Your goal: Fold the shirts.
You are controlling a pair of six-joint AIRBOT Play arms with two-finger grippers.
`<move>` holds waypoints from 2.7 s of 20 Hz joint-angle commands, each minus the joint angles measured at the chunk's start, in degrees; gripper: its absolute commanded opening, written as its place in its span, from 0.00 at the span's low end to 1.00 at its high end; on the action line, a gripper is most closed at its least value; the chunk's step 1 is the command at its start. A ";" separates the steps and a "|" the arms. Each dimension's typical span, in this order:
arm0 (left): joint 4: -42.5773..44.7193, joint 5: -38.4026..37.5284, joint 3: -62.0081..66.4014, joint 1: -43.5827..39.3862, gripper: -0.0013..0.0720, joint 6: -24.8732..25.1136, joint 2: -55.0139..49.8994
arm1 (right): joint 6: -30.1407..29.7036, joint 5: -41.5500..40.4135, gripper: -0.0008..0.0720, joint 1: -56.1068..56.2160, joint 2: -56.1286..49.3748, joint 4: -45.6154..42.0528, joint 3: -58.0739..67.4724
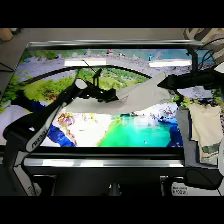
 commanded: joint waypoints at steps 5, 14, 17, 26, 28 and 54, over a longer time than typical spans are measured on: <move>-20.72 13.64 0.07 -9.57 0.06 0.22 -6.73 | 3.06 6.19 0.05 0.00 12.46 -0.81 0.02; -5.05 11.89 0.28 2.75 0.05 8.74 8.74 | 2.01 -4.00 0.05 5.86 8.41 4.70 0.04; 3.43 9.33 0.28 13.07 0.05 7.89 20.81 | 0.63 -13.09 0.05 15.34 2.78 9.60 0.57; 4.35 -0.52 0.26 27.12 0.05 7.93 44.87 | -4.28 -31.63 0.31 37.88 -21.97 29.00 0.81; 4.37 -3.04 0.26 26.64 0.05 7.93 46.14 | -8.81 -33.05 0.99 38.12 -23.96 35.34 0.81; 9.70 -5.31 0.00 26.69 0.05 8.09 45.86 | 8.11 -24.48 0.50 22.21 -18.43 6.29 -15.74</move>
